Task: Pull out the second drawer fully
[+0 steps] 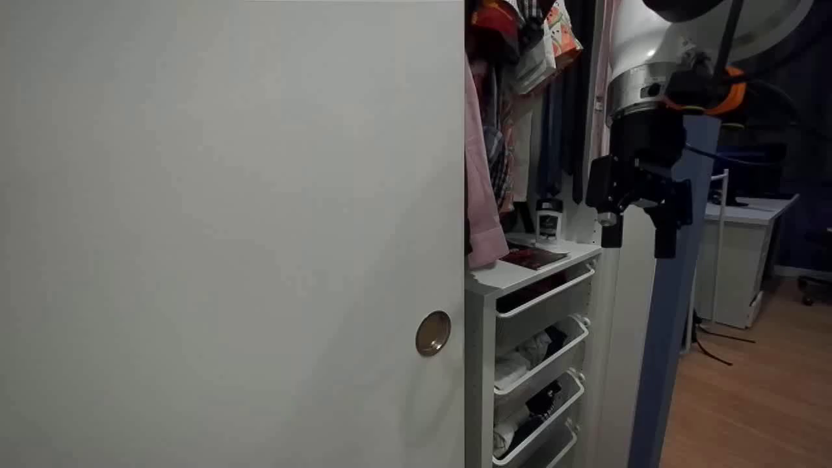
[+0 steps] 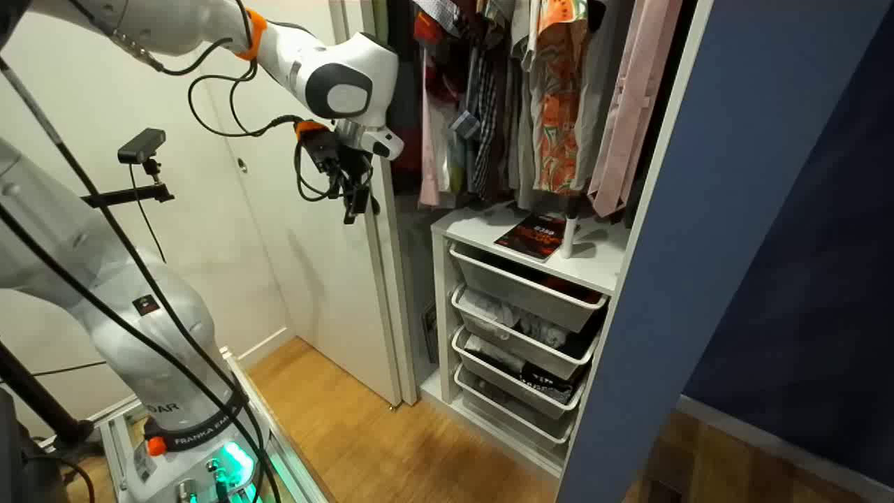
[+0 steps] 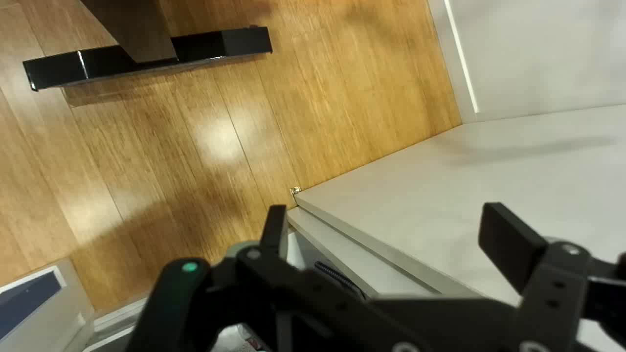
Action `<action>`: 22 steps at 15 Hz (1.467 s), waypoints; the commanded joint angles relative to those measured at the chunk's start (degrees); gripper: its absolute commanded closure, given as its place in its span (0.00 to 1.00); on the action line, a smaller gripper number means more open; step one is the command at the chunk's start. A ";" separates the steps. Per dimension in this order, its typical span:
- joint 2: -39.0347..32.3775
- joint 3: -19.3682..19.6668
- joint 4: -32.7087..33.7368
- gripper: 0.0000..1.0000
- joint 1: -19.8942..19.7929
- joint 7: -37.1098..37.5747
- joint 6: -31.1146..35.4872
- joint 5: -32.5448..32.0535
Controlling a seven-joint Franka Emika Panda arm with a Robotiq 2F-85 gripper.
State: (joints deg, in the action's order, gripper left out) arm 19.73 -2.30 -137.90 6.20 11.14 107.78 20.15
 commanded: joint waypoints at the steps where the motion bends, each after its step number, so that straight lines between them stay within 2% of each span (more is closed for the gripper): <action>1: 0.00 -0.83 0.08 0.00 -0.93 -0.23 -0.18 0.24; 14: -0.01 -0.83 0.08 0.00 -0.93 -0.23 -0.18 0.24; 17: -4.32 0.46 1.48 0.00 -2.52 2.01 4.01 3.08; 22: -12.11 4.58 2.39 0.00 -6.33 0.75 12.10 9.46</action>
State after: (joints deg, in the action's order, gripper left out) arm 13.20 0.42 -137.64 1.70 12.41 116.16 25.41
